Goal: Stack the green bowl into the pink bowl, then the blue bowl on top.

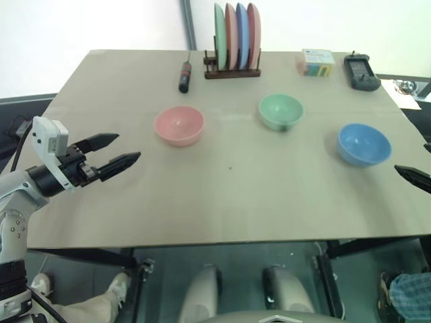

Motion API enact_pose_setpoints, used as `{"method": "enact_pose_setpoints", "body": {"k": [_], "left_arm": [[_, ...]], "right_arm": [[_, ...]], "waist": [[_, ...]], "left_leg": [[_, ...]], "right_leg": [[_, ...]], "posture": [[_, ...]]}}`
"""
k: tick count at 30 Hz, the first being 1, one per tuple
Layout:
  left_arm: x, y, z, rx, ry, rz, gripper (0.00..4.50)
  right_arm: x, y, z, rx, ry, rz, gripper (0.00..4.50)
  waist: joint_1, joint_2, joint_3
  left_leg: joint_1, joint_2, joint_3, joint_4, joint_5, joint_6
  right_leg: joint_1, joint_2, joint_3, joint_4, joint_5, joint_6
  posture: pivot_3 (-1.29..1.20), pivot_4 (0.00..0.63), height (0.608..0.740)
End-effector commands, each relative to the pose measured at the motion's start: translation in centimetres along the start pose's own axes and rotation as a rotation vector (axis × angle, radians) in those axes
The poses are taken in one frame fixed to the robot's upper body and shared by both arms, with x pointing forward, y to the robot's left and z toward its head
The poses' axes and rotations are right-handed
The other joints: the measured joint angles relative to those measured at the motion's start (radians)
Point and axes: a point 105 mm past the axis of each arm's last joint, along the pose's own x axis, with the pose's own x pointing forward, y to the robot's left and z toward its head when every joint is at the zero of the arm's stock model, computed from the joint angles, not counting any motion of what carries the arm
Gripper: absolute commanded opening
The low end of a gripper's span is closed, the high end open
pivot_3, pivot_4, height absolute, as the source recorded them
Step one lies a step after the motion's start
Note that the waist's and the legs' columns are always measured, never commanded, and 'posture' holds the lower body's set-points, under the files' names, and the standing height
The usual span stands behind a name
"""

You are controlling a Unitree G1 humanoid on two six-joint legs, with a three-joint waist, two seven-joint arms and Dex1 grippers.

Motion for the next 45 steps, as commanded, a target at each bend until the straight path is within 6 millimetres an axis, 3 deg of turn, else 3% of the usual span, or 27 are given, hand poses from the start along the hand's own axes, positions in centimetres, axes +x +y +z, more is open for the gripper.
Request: {"method": "enact_pose_setpoints", "body": {"k": [1,11,16,21,25,29,35,39,41,45], "left_arm": [[0.0,0.0,1.1,0.041,-0.013,0.001,4.45],[1.4,-0.5,1.2,0.032,-0.042,-0.014,4.45],[2.9,-0.6,1.2,0.098,-0.014,0.032,4.45],[5.8,-0.7,1.6,0.293,0.099,0.172,4.45],[9.0,-1.3,0.5,0.524,0.375,0.135,4.45],[13.0,-2.4,0.2,0.631,0.506,0.106,4.45],[16.4,-2.2,-0.4,0.779,0.634,0.110,4.45],[17.3,-2.0,-1.3,0.788,0.674,0.092,2.88],[17.8,-2.0,-1.1,0.785,0.667,0.093,1.87],[18.1,-2.4,-0.7,0.763,0.644,0.071,0.26]], "right_arm": [[0.0,-0.1,1.4,-0.034,-0.028,-0.004,4.50],[1.5,0.8,2.0,-0.042,-0.065,0.044,4.50],[2.9,2.1,2.8,-0.053,-0.106,0.116,4.50],[5.7,5.7,4.2,-0.079,-0.184,0.280,4.50],[8.1,9.8,5.4,-0.102,-0.241,0.452,4.50],[10.1,13.3,6.2,-0.134,-0.287,0.588,4.50],[11.3,15.2,7.3,-0.179,-0.342,0.651,4.50],[11.6,15.0,7.6,-0.191,-0.362,0.630,4.50],[11.5,14.8,7.5,-0.191,-0.360,0.614,4.50],[11.2,14.6,6.9,-0.186,-0.348,0.588,4.50]], "waist": [[0.000,0.000,0.000],[0.000,0.000,0.000],[0.000,0.000,0.000],[0.000,-0.001,0.001],[0.000,-0.003,0.002],[0.003,-0.003,0.003],[-0.001,-0.002,0.003],[0.000,-0.002,0.004],[0.000,-0.002,0.004],[0.003,-0.002,0.004]], "left_leg": [[0.000,0.000,0.000,0.000,0.000,0.000],[0.000,0.000,0.000,0.000,0.000,0.000],[0.000,0.000,0.000,0.001,0.000,0.000],[0.000,0.000,0.000,0.001,0.000,0.000],[0.000,0.000,-0.002,0.002,0.000,0.000],[-0.001,-0.001,-0.003,0.002,0.000,0.000],[-0.004,-0.001,-0.003,0.002,0.000,0.000],[-0.004,-0.001,-0.004,0.002,0.000,0.001],[-0.004,-0.001,-0.004,0.002,0.000,0.001],[-0.004,-0.001,-0.004,0.003,0.000,0.001]], "right_leg": [[0.000,0.000,0.000,0.000,0.000,0.000],[0.000,0.000,0.000,0.000,0.000,0.000],[0.000,0.000,0.000,0.001,0.000,0.000],[0.000,0.001,0.000,0.001,0.002,-0.003],[0.001,0.001,0.000,0.001,0.002,-0.002],[0.001,0.003,0.001,0.001,0.002,-0.002],[-0.001,0.003,0.001,0.001,0.005,0.001],[-0.001,0.004,0.001,0.001,0.005,0.001],[-0.001,0.004,0.000,0.001,0.005,0.001],[-0.001,0.004,0.001,0.001,0.005,0.001]], "posture": [[0.00,0.150,0.740],[0.00,0.150,0.740],[0.00,0.150,0.740],[0.00,0.150,0.740],[0.00,0.150,0.740],[0.00,0.150,0.740],[0.00,0.150,0.740],[0.00,0.150,0.740],[0.00,0.150,0.740],[0.00,0.150,0.740]]}}
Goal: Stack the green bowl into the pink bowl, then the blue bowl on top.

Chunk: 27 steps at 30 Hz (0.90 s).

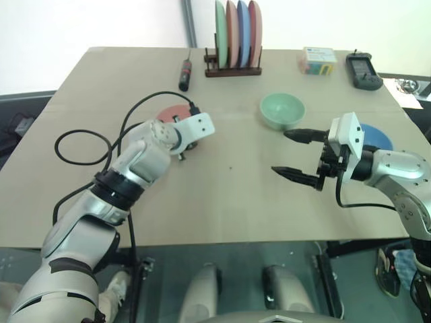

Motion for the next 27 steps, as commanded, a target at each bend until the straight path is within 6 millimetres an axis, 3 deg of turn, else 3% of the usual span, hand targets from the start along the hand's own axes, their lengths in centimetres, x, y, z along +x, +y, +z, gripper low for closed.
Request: {"method": "enact_pose_setpoints", "body": {"k": [1,7,10,13,16,21,22,23,27], "left_arm": [[-0.9,1.5,1.4,0.011,-0.051,0.034,0.05],[-2.1,-0.3,3.1,-0.047,-0.167,-0.104,0.05],[-5.1,-4.4,5.6,0.051,-0.385,-0.338,0.05],[-6.8,-6.9,5.7,0.148,-0.465,-0.452,0.05],[-6.7,-8.9,4.3,0.263,-0.449,-0.551,0.05],[-5.5,-9.1,4.3,0.241,-0.437,-0.544,0.05],[-5.3,-9.1,4.4,0.240,-0.441,-0.536,0.79],[-5.2,-9.1,4.5,0.238,-0.445,-0.529,0.98],[-5.4,-8.6,4.9,0.217,-0.471,-0.514,2.62]], "right_arm": [[-0.7,0.1,0.8,-0.047,-0.016,-0.033,4.50],[-1.5,0.0,0.2,-0.036,0.004,-0.080,4.50],[-2.4,-0.1,-0.3,-0.023,0.024,-0.120,4.50],[-3.1,-0.2,-0.6,-0.014,0.038,-0.148,4.50],[-3.9,-0.2,-1.0,-0.005,0.057,-0.187,4.50],[-4.5,0.0,-1.3,0.005,0.069,-0.232,4.50],[-4.6,0.1,-1.3,0.006,0.070,-0.236,4.50],[-4.6,0.2,-1.4,0.008,0.070,-0.239,4.50],[-4.6,0.1,-1.7,0.004,0.084,-0.249,4.50]], "waist": [[0.000,0.000,0.000],[-0.003,0.000,0.000],[-0.004,0.000,0.000],[-0.003,0.000,0.000],[-0.002,0.000,0.000],[0.000,0.000,0.000],[0.000,0.000,0.000],[-0.001,0.000,0.000],[-0.002,0.000,0.000]], "left_leg": [[0.000,0.000,0.000,0.000,0.000,0.000],[0.000,0.000,0.000,0.000,0.000,0.000],[0.000,0.000,0.000,0.000,0.000,0.000],[0.000,0.000,0.001,0.000,0.000,0.000],[0.001,0.000,0.000,0.001,0.000,0.000],[0.003,0.000,0.000,0.004,0.000,0.000],[0.003,0.000,0.000,0.005,0.000,0.000],[0.003,0.000,0.000,0.005,0.000,0.000],[0.002,0.000,0.000,0.004,0.000,0.000]], "right_leg": [[0.000,0.000,0.000,0.000,0.000,0.000],[0.000,0.000,0.000,0.001,0.000,0.000],[0.000,0.000,0.000,0.001,0.000,0.000],[0.000,0.000,0.001,0.001,0.000,0.000],[0.000,0.000,0.000,0.002,0.000,0.000],[0.002,0.000,0.001,0.004,-0.003,-0.002],[0.003,0.000,0.001,0.004,-0.004,-0.001],[0.003,0.000,0.001,0.004,-0.004,-0.001],[0.003,0.000,0.001,0.004,-0.002,-0.001]], "posture": [[0.00,0.150,0.740],[0.00,0.150,0.740],[0.00,0.150,0.740],[0.00,0.150,0.740],[0.00,0.150,0.740],[0.00,0.150,0.740],[0.00,0.150,0.740],[0.00,0.150,0.740],[0.00,0.150,0.740]]}}
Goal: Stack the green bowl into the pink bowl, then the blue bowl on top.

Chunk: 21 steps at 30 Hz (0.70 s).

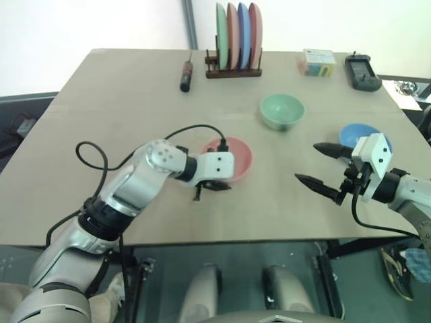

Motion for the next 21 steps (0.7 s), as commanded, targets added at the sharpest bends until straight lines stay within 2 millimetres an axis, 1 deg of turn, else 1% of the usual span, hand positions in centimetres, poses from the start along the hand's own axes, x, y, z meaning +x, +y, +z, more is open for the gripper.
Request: {"method": "enact_pose_setpoints", "body": {"k": [1,3,4,5,7,9,10,11,12,14,15,16,17,19,21], "left_arm": [[-1.2,1.0,1.3,0.023,-0.046,0.057,3.09],[-1.5,1.2,1.6,-0.006,-0.074,0.079,3.94],[-1.8,1.4,1.9,-0.048,-0.103,0.101,4.41],[-2.1,1.7,2.2,-0.087,-0.135,0.126,4.48],[-3.1,2.1,2.8,-0.170,-0.221,0.191,4.48],[-4.5,1.8,2.5,-0.265,-0.306,0.251,4.48],[-5.8,2.1,3.1,-0.270,-0.436,0.333,4.48],[-6.9,2.3,2.7,-0.263,-0.488,0.426,4.48],[-7.6,2.2,1.9,-0.277,-0.480,0.484,4.48],[-9.4,1.7,0.3,-0.320,-0.486,0.522,4.48],[-10.1,1.5,-0.3,-0.367,-0.509,0.527,4.48],[-10.6,1.4,-0.6,-0.396,-0.530,0.531,4.48],[-11.2,0.7,-0.9,-0.434,-0.568,0.490,4.48],[-12.3,-0.6,-2.5,-0.469,-0.542,0.484,4.48],[-13.2,-1.2,-2.9,-0.493,-0.540,0.506,4.48]], "right_arm": [[-0.3,-0.4,1.0,-0.052,-0.022,-0.026,4.50],[-0.1,-0.8,0.9,-0.064,-0.014,-0.032,4.50],[0.2,-1.3,0.8,-0.084,-0.005,-0.044,4.50],[0.5,-1.8,0.7,-0.106,0.005,-0.059,4.50],[1.4,-2.9,0.3,-0.159,0.040,-0.080,4.50],[3.1,-4.6,-0.4,-0.261,0.114,-0.090,4.50],[4.2,-5.5,-0.7,-0.309,0.150,-0.092,4.50],[5.2,-6.3,-0.8,-0.350,0.173,-0.094,4.50],[6.2,-6.9,-0.9,-0.379,0.189,-0.097,4.50],[8.8,-8.2,-1.0,-0.434,0.214,-0.083,4.50],[9.8,-8.5,-1.2,-0.466,0.229,-0.064,4.50],[10.5,-8.7,-1.3,-0.489,0.239,-0.049,4.50],[11.5,-9.2,-1.4,-0.509,0.254,-0.048,4.50],[13.9,-9.8,-1.2,-0.549,0.275,-0.037,4.50],[15.4,-10.0,-1.1,-0.585,0.297,-0.025,4.50]], "waist": [[-0.002,0.000,0.000],[-0.003,0.000,0.000],[-0.003,0.000,0.000],[-0.004,0.000,0.000],[-0.005,0.000,0.000],[-0.016,0.001,0.000],[-0.026,0.001,0.000],[-0.029,0.002,0.001],[-0.031,0.002,0.001],[-0.038,0.002,0.002],[-0.038,0.003,0.002],[-0.039,0.003,0.002],[-0.036,0.003,0.003],[-0.033,0.003,0.003],[-0.034,0.004,0.003]], "left_leg": [[0.000,0.000,0.000,0.000,0.000,0.000],[0.000,0.000,0.000,0.000,0.000,0.000],[0.000,0.000,0.000,0.000,0.000,0.000],[0.000,0.000,0.000,0.000,0.000,0.000],[0.000,0.000,0.000,0.000,0.000,0.000],[0.001,0.000,0.001,0.000,0.000,0.000],[0.001,0.001,0.001,0.000,0.000,0.000],[0.002,0.001,0.001,0.000,0.000,0.000],[0.001,0.001,0.001,0.000,0.000,0.000],[0.002,0.001,0.001,-0.001,0.000,0.000],[0.002,0.002,0.002,-0.001,0.000,0.000],[0.002,0.002,0.001,-0.002,0.000,0.000],[0.002,0.002,0.001,-0.002,0.000,0.000],[0.001,0.002,0.001,-0.002,0.000,0.000],[0.001,0.002,0.002,-0.002,0.000,0.000]], "right_leg": [[0.000,0.000,0.000,0.000,0.002,0.001],[0.000,0.000,0.000,0.000,0.002,0.002],[0.000,0.000,0.000,0.000,0.002,0.002],[0.000,0.000,0.000,0.000,0.002,0.002],[0.000,0.000,0.000,0.000,0.001,0.003],[0.000,0.000,0.001,0.000,0.001,0.003],[0.000,0.000,0.001,0.001,0.001,0.003],[-0.001,0.000,0.001,0.001,0.001,0.003],[-0.001,0.000,0.001,0.002,0.002,0.001],[-0.002,0.001,0.001,0.002,0.002,0.001],[-0.002,0.002,0.003,0.002,0.002,0.001],[-0.003,0.003,0.002,0.003,0.002,0.001],[-0.003,0.003,0.002,0.004,0.002,0.001],[-0.004,0.003,0.002,0.004,0.002,0.001],[-0.004,0.002,0.003,0.003,0.002,0.001]], "posture": [[0.00,0.150,0.740],[0.00,0.150,0.740],[0.00,0.150,0.740],[0.00,0.150,0.740],[0.00,0.150,0.740],[0.00,0.150,0.740],[0.00,0.150,0.740],[0.00,0.150,0.740],[0.00,0.150,0.740],[0.00,0.150,0.740],[0.00,0.150,0.740],[0.00,0.150,0.740],[0.00,0.150,0.740],[0.00,0.150,0.740],[0.00,0.150,0.740]]}}
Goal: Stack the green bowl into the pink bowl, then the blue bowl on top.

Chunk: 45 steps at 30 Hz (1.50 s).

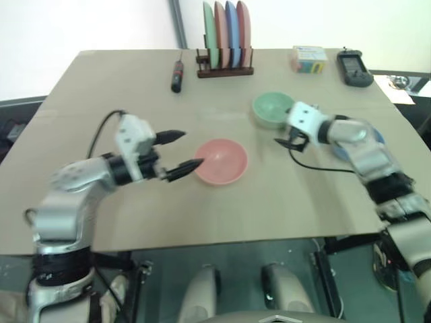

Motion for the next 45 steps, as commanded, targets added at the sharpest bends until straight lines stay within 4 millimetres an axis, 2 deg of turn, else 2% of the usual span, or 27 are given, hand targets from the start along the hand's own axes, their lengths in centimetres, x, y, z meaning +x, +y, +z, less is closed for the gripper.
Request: {"method": "enact_pose_setpoints", "body": {"k": [1,2,4,5,8,12,15,20,22,24,26,29,31,33,35,43,44,45], "left_arm": [[-2.2,-0.4,1.1,-0.004,-0.037,0.012,4.48],[-2.4,-0.8,1.4,-0.010,-0.042,-0.005,4.48],[-2.9,-1.4,2.0,-0.018,-0.057,-0.025,4.50],[-3.0,-1.6,2.2,-0.019,-0.061,-0.025,4.50],[-3.6,-1.8,2.7,-0.013,-0.059,-0.014,4.50],[-3.8,-2.0,3.2,-0.006,-0.054,-0.004,4.50],[-3.7,-2.3,3.5,-0.007,-0.057,-0.020,4.50],[-3.5,-2.9,3.5,-0.007,-0.052,-0.077,4.50],[-3.5,-3.2,3.6,-0.006,-0.056,-0.114,4.50],[-3.5,-3.2,3.7,0.030,-0.063,-0.134,4.50],[-3.8,-3.3,3.6,0.055,-0.064,-0.156,4.50],[-4.5,-3.7,3.2,0.181,-0.070,-0.177,4.50],[-4.9,-3.8,3.2,0.127,-0.106,-0.208,4.50],[-5.2,-3.7,3.3,0.081,-0.126,-0.235,4.50],[-5.4,-3.4,3.4,0.065,-0.118,-0.248,4.50],[-5.4,-2.9,3.7,0.066,-0.122,-0.247,4.50],[-5.3,-3.0,3.7,0.062,-0.125,-0.249,4.50],[-5.2,-3.1,3.7,0.060,-0.127,-0.253,4.50]], "right_arm": [[1.8,-1.6,0.7,-0.097,0.027,-0.015,4.50],[2.1,-1.8,0.6,-0.100,0.037,-0.018,4.50],[2.5,-2.1,0.4,-0.099,0.058,-0.030,4.07],[2.6,-2.1,0.3,-0.104,0.071,-0.027,4.07],[2.7,-2.1,-0.4,-0.113,0.109,-0.019,3.02],[2.6,-2.2,-1.0,-0.122,0.142,-0.018,1.19],[2.6,-2.4,-0.8,-0.120,0.130,-0.023,0.06],[2.4,-2.8,0.1,-0.140,0.092,-0.018,0.06],[1.9,-3.3,1.3,-0.152,0.035,-0.002,0.06],[1.0,-3.3,3.7,-0.098,-0.102,0.073,0.06],[-0.7,-2.5,6.3,-0.070,-0.247,0.189,0.06],[-4.6,-0.1,9.9,-0.067,-0.389,0.344,0.06],[-7.1,3.0,12.6,-0.050,-0.467,0.443,0.06],[-8.2,6.0,14.3,-0.047,-0.496,0.503,0.06],[-7.3,7.6,14.4,-0.009,-0.486,0.504,0.06],[-4.4,9.9,13.8,0.046,-0.428,0.499,0.06],[-4.1,9.8,13.6,0.051,-0.419,0.484,0.70],[-3.8,9.5,13.3,0.047,-0.401,0.462,0.94]], "waist": [[0.001,0.000,0.000],[0.006,0.000,0.001],[0.009,-0.001,0.001],[0.011,-0.001,0.001],[0.007,0.000,0.001],[-0.001,0.001,0.002],[-0.009,0.002,0.003],[-0.021,0.002,0.003],[-0.022,0.003,0.003],[-0.023,0.004,0.004],[-0.021,0.005,0.005],[-0.015,0.005,0.005],[-0.005,0.006,0.005],[0.002,0.006,0.005],[0.001,0.006,0.005],[0.004,0.004,0.004],[0.004,0.004,0.004],[0.004,0.004,0.004]], "left_leg": [[0.000,0.000,0.000,0.000,0.000,0.000],[-0.001,0.000,0.000,0.000,0.000,0.000],[-0.002,-0.001,-0.002,0.000,0.000,0.000],[-0.002,-0.001,-0.002,0.000,0.000,0.000],[-0.002,-0.002,-0.002,-0.001,0.000,0.000],[0.000,-0.002,-0.002,-0.002,0.000,0.000],[0.000,-0.002,-0.002,-0.002,0.000,0.000],[0.000,-0.002,-0.002,-0.002,0.000,0.000],[0.000,-0.002,-0.002,-0.002,0.000,0.000],[0.000,-0.002,-0.002,-0.002,0.000,0.000],[0.000,-0.002,-0.002,-0.002,0.000,0.000],[0.000,-0.002,-0.003,-0.004,0.000,0.000],[0.000,-0.002,-0.003,-0.005,0.000,0.000],[-0.001,-0.001,-0.004,-0.006,0.000,0.000],[0.000,-0.001,-0.003,-0.006,0.000,0.000],[0.001,0.000,-0.001,0.002,0.000,-0.001],[0.001,0.000,-0.001,0.001,0.000,-0.001],[0.000,0.000,-0.002,0.000,0.000,-0.001]], "right_leg": [[0.000,0.000,0.000,0.000,0.000,0.000],[0.000,0.000,0.000,-0.001,0.000,0.000],[0.000,-0.001,-0.002,-0.001,0.000,0.000],[0.000,-0.001,-0.002,-0.001,0.000,0.000],[0.001,-0.004,-0.003,-0.003,0.000,0.000],[0.001,-0.003,-0.003,-0.001,0.000,-0.001],[0.001,-0.003,-0.002,0.000,0.000,-0.001],[0.001,-0.003,-0.002,0.000,0.000,-0.001],[0.001,-0.003,-0.002,0.000,0.000,-0.001],[0.000,-0.003,-0.002,0.000,0.000,-0.001],[0.000,-0.003,-0.002,0.000,0.000,-0.001],[0.000,-0.003,-0.003,0.000,0.000,-0.001],[0.000,-0.003,-0.004,0.001,0.000,-0.001],[-0.002,-0.003,-0.005,0.001,-0.001,-0.002],[-0.003,-0.003,-0.004,0.004,-0.001,-0.003],[-0.003,-0.002,-0.003,0.008,-0.004,-0.007],[-0.003,-0.002,-0.003,0.008,-0.004,-0.007],[-0.003,-0.002,-0.004,0.008,-0.004,-0.007]], "posture": [[0.00,0.150,0.740],[0.00,0.150,0.740],[0.00,0.150,0.740],[0.00,0.150,0.740],[0.00,0.150,0.740],[0.00,0.150,0.740],[0.00,0.150,0.740],[0.00,0.150,0.740],[0.00,0.150,0.740],[0.00,0.150,0.740],[0.00,0.150,0.740],[0.00,0.150,0.740],[0.00,0.150,0.740],[0.00,0.150,0.740],[0.00,0.150,0.740],[0.00,0.150,0.740],[0.00,0.150,0.740],[0.00,0.150,0.740]]}}
